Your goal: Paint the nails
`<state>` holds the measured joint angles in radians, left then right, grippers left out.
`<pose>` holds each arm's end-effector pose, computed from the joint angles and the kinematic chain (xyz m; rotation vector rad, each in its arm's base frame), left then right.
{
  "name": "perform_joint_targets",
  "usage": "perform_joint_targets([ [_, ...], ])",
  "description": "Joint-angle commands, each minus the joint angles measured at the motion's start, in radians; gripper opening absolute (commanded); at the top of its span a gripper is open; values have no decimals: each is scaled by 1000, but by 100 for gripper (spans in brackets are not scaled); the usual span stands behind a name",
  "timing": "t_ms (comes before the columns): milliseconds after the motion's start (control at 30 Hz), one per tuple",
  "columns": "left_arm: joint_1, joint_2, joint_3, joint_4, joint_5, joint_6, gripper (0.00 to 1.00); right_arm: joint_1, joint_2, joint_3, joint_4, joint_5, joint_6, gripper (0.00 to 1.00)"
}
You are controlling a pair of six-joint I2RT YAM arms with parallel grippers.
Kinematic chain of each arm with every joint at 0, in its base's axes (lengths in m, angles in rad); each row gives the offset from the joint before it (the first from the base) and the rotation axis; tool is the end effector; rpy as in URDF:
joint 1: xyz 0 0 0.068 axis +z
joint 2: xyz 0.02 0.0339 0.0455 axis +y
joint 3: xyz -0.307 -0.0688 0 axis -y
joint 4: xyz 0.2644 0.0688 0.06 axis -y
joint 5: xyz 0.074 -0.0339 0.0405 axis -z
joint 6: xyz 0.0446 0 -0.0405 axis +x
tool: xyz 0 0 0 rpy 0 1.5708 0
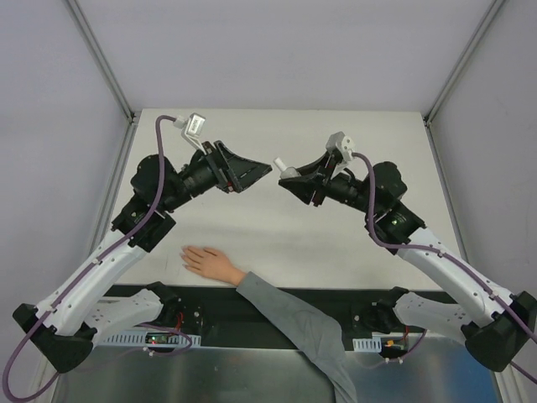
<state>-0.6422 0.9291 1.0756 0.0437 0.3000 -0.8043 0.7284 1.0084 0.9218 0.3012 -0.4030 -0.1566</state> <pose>0.1551 -0.1325 0.4794 0.1539 1.5345 -1.3876 0.1654 0.1710 0.4346 -0.9012 1.0900 0.7486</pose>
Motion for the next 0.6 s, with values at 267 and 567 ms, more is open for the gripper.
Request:
perform_joint_targets([
  [267, 16, 106, -17, 518, 274, -73, 49, -113, 85, 15, 484, -459, 535, 0],
  [567, 10, 143, 50, 390, 256, -56, 0, -104, 66, 18, 394, -349, 423, 0],
])
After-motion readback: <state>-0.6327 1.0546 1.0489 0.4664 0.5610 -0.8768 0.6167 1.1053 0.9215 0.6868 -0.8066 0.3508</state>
